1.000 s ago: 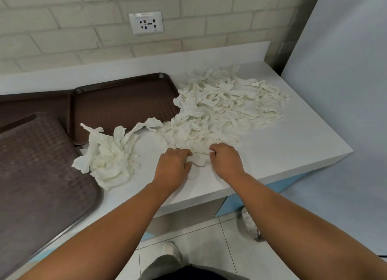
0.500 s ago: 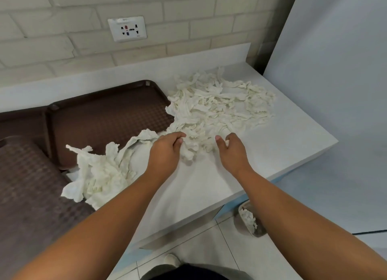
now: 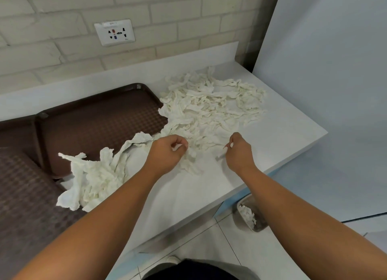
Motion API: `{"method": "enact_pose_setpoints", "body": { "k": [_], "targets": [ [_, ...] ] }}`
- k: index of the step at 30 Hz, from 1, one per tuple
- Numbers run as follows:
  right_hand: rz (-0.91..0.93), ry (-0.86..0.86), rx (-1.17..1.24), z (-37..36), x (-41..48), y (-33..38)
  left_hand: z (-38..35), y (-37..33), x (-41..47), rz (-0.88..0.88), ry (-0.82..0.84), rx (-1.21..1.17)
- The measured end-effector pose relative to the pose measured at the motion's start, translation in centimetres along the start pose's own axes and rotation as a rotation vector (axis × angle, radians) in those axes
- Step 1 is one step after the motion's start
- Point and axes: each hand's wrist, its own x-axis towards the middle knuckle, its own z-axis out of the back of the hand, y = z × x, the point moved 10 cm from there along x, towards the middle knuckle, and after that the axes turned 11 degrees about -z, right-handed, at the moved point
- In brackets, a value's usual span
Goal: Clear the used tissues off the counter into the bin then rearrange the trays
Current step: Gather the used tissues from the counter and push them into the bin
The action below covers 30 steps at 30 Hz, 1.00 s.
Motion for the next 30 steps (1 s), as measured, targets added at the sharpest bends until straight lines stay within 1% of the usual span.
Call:
{"method": "enact_pose_setpoints", "body": {
  "k": [2, 5, 8, 10, 12, 14, 16, 20, 23, 27, 30],
  "targets": [
    [0.033, -0.008, 0.019, 0.4, -0.4, 0.2, 0.8, -0.2, 0.3, 0.013, -0.080, -0.063],
    [0.064, -0.002, 0.098, 0.8, -1.0, 0.8, 1.6, -0.1, 0.6, 0.076, -0.151, -0.207],
    [0.066, 0.047, 0.114, 0.9, -1.3, 1.0, 2.4, -0.8, 0.9, 0.116, -0.231, -0.314],
    [0.074, 0.055, 0.092, 1.4, -1.5, 1.2, 2.5, -0.9, 1.1, 0.184, -0.276, -0.406],
    [0.055, 0.057, 0.157, 2.2, -1.6, 0.9, 2.2, -1.0, 1.4, 0.248, -0.296, -0.484],
    [0.015, 0.091, 0.295, 3.1, -1.7, 0.5, 1.3, -2.2, 1.6, 0.284, -0.276, -0.543],
    [-0.022, 0.126, 0.392, 4.4, -1.9, 0.0, -0.5, -4.0, 1.9, 0.282, -0.250, -0.640],
    [-0.031, 0.165, 0.469, 8.3, -2.5, -0.9, -4.6, -8.2, 2.3, 0.253, -0.215, -0.709],
    [-0.042, 0.139, 0.498, 11.9, -2.1, -3.1, -9.2, -10.1, 2.5, 0.304, -0.119, -0.664],
    [-0.133, 0.177, 0.523, 15.8, -1.9, -7.6, -16.6, -13.3, 1.9, 0.327, 0.067, -0.551],
    [-0.207, 0.210, 0.573, 18.5, -1.6, -11.7, -21.6, -16.5, 1.6, 0.307, 0.091, -0.570]
  ]
}}
